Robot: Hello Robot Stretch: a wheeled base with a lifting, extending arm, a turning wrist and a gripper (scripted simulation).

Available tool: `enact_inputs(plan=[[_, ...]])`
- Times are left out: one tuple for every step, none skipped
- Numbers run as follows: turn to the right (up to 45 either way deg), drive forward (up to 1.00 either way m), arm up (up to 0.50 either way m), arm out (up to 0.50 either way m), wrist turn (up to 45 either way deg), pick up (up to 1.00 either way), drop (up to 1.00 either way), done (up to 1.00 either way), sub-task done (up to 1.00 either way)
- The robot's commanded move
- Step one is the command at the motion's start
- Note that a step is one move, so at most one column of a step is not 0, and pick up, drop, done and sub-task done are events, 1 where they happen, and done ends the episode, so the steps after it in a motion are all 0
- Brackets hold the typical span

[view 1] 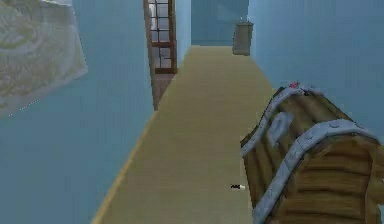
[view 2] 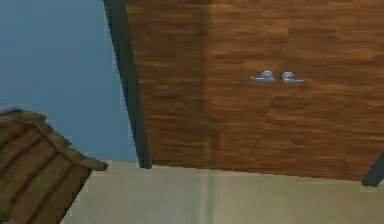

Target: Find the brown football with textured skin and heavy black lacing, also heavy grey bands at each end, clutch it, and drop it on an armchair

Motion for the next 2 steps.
enact_inputs(plan=[[0.0, 1.00, 0.00, 0.00, 0.0, 0.00, 0.00, 0.00, 0.00], [0.0, 1.00, 0.00, 0.00, 0.0, 0.00, 0.00, 0.00, 0.00]])
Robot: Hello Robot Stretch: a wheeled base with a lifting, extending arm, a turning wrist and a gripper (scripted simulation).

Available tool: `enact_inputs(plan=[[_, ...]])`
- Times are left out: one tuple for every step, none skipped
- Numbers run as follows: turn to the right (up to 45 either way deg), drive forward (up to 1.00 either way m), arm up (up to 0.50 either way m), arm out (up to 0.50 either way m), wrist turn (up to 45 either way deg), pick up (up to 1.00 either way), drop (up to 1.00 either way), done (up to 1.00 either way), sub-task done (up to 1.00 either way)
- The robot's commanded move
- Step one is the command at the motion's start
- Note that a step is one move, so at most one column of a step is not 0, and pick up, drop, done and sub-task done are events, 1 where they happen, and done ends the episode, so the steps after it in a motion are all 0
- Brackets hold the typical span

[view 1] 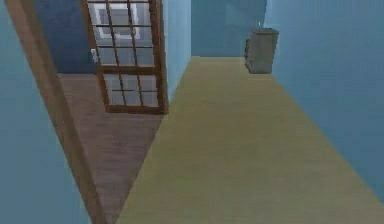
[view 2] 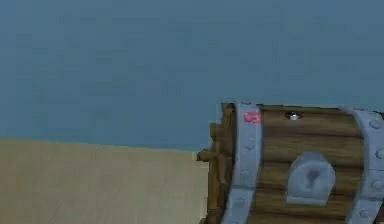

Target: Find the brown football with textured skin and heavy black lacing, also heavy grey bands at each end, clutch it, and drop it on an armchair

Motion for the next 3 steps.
enact_inputs(plan=[[0.0, 0.90, 0.00, 0.00, 0.0, 0.00, 0.00, 0.00, 0.00], [-39.0, 0.00, 0.00, 0.00, 0.0, 0.00, 0.00, 0.00, 0.00], [0.0, 0.60, 0.00, 0.00, 0.0, 0.00, 0.00, 0.00, 0.00]])
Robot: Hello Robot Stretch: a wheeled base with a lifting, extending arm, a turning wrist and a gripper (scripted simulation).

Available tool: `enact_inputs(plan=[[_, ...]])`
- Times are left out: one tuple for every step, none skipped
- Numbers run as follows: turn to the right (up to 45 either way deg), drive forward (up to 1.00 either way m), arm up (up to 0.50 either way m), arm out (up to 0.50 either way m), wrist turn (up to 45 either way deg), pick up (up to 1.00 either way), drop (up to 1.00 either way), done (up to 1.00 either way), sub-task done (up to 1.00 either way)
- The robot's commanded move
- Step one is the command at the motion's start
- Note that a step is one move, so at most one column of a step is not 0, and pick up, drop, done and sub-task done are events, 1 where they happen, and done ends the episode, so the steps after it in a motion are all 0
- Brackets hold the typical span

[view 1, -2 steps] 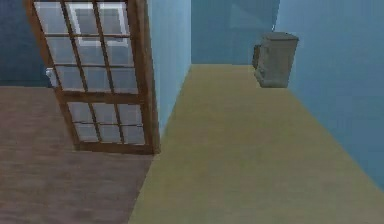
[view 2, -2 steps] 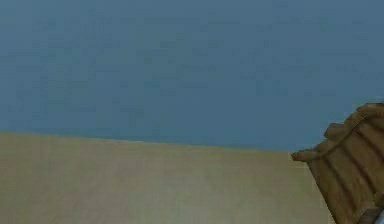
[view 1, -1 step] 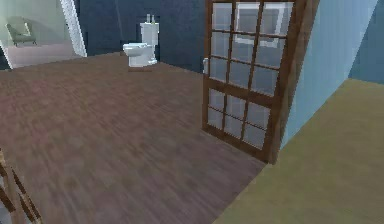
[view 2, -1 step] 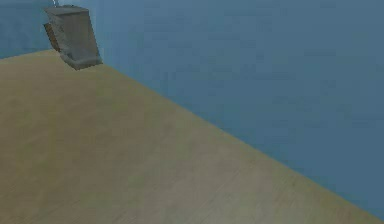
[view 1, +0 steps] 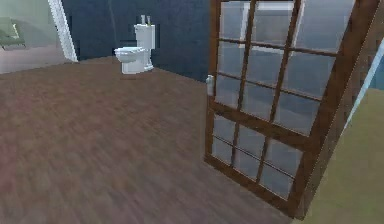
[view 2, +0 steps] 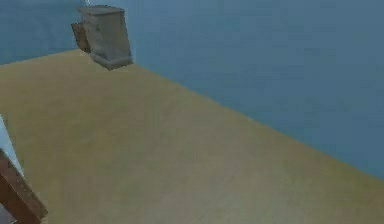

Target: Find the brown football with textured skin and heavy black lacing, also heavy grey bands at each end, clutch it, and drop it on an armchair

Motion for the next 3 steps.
enact_inputs(plan=[[-39.0, 0.00, 0.00, 0.00, 0.0, 0.00, 0.00, 0.00, 0.00], [0.0, 1.00, 0.00, 0.00, 0.0, 0.00, 0.00, 0.00, 0.00], [-3.0, 0.00, 0.00, 0.00, 0.0, 0.00, 0.00, 0.00, 0.00]])
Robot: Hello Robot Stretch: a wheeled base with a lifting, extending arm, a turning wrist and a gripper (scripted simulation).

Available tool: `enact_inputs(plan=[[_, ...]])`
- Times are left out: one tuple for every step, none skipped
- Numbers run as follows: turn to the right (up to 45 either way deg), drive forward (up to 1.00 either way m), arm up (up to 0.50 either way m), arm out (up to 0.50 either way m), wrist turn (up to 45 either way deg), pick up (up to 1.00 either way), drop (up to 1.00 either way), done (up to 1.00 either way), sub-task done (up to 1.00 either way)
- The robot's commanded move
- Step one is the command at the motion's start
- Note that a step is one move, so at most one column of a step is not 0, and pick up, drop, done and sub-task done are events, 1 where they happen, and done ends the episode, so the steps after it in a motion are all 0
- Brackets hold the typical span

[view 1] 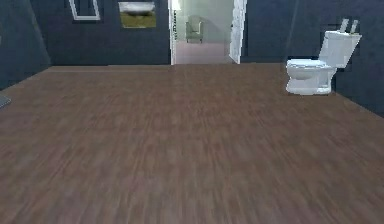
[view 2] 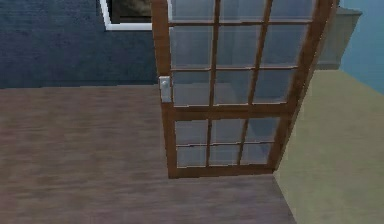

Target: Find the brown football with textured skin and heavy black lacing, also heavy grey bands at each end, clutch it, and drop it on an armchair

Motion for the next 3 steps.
enact_inputs(plan=[[0.0, 1.00, 0.00, 0.00, 0.0, 0.00, 0.00, 0.00, 0.00], [0.0, 1.00, 0.00, 0.00, 0.0, 0.00, 0.00, 0.00, 0.00], [0.0, 1.00, 0.00, 0.00, 0.0, 0.00, 0.00, 0.00, 0.00]])
